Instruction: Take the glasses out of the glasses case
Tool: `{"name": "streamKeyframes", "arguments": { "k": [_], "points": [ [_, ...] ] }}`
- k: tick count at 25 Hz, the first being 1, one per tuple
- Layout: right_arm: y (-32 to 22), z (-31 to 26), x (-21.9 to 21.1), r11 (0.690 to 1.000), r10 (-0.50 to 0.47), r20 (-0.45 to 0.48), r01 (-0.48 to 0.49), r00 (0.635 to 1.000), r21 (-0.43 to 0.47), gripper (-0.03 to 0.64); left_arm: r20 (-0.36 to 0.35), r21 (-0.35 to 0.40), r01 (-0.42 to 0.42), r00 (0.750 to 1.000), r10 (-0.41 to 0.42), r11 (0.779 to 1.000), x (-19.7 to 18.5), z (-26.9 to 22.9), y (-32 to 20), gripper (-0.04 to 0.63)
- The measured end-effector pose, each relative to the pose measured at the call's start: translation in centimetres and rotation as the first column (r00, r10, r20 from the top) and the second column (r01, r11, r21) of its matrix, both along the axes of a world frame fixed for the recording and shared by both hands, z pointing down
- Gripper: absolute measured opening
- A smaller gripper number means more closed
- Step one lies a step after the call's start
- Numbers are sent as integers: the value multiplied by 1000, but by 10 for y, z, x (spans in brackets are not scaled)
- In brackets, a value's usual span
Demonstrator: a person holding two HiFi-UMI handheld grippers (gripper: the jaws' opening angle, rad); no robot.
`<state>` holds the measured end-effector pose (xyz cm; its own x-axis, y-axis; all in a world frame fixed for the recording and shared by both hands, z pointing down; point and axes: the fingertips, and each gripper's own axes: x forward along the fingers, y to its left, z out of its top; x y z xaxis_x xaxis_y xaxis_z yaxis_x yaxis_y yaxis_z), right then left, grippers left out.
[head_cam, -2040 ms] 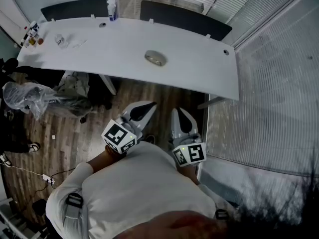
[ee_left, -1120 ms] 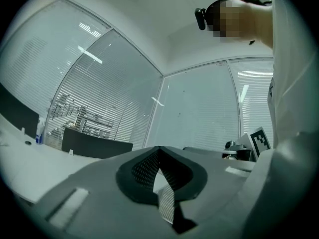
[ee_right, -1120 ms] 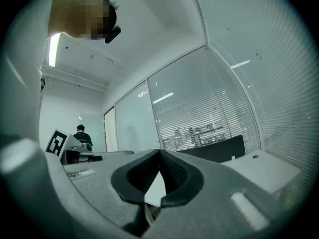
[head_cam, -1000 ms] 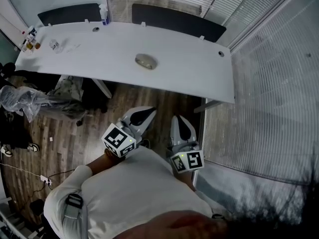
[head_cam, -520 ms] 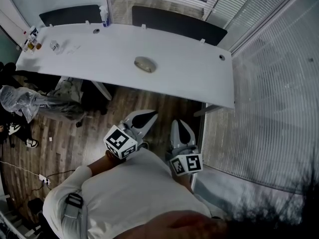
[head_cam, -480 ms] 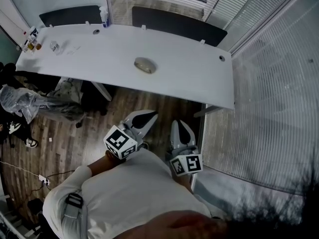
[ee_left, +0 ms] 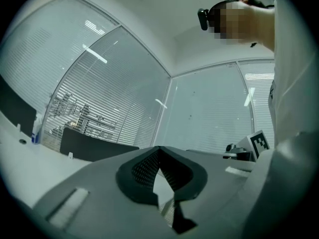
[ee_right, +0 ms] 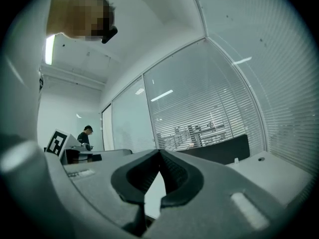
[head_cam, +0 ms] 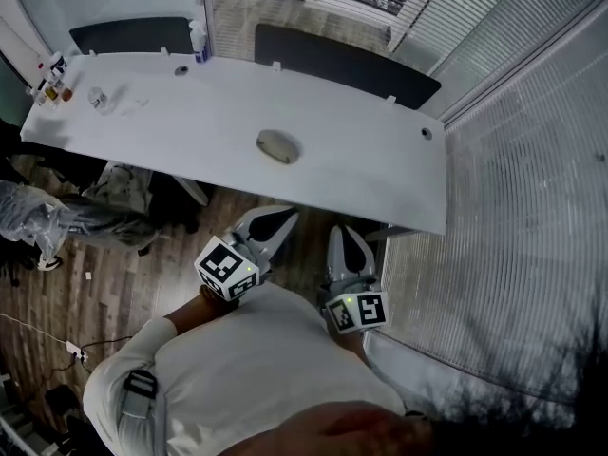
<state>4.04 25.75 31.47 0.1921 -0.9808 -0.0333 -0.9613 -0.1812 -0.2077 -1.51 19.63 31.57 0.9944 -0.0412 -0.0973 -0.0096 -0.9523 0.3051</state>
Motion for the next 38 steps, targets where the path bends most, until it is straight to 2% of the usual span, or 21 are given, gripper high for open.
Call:
{"name": "streamKeyframes", "arguments": {
  "k": [10,19,25,38],
  "points": [
    [-118,-19,43,1000,-9,-63,8,998,-16,2,-14,-29,-4,1000,3,1000,39,-5,-108,3],
    [-201,-18,63,999,-3,-81,-1,997,-49,2,12,-45,-8,1000,8,999,57,0,-189,3],
    [-224,-6,71,997,-33,-73,28,997,-75,2,23,-33,10,1000,-10,999,67,2,-211,3],
    [-225,-7,103,994,-66,-77,59,995,-87,2,36,-50,50,998,-48,997,102,0,-211,3]
  ]
}}
